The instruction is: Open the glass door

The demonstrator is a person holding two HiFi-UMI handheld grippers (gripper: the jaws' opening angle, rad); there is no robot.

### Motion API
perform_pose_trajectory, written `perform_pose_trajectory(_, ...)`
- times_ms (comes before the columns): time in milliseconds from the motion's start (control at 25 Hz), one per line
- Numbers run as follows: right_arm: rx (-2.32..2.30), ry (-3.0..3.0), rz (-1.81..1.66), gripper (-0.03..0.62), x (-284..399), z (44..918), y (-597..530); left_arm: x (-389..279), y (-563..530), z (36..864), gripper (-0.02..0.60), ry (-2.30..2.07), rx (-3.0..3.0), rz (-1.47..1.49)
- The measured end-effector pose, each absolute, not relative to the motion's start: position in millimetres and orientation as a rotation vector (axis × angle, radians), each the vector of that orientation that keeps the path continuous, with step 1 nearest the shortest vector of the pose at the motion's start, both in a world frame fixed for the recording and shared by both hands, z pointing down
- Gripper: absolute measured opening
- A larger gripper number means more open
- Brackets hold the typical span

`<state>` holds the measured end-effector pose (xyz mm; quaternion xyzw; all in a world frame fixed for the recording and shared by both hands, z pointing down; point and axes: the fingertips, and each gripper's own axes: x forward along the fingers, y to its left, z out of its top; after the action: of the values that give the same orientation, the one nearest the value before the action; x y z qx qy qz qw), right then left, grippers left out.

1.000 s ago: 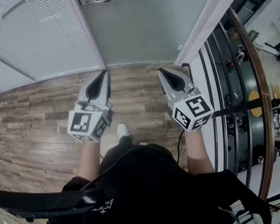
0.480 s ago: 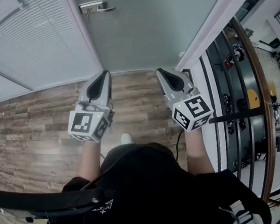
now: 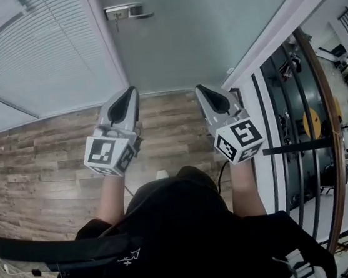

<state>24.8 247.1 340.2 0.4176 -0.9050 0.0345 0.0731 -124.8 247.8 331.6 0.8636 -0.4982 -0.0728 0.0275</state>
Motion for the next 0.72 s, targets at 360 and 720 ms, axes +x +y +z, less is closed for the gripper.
perform_pose_trajectory(360, 1.255, -2.708, 0.129, 0.002, 17, 346, 225, -132, 229, 341, 0.000, -1.519, 2.653, -0.191)
perform_pose_trajectory(720, 1.198, -2.745, 0.115, 0.002, 18, 347, 173, -127, 183, 343, 0.000, -1.570, 2.630, -0.178)
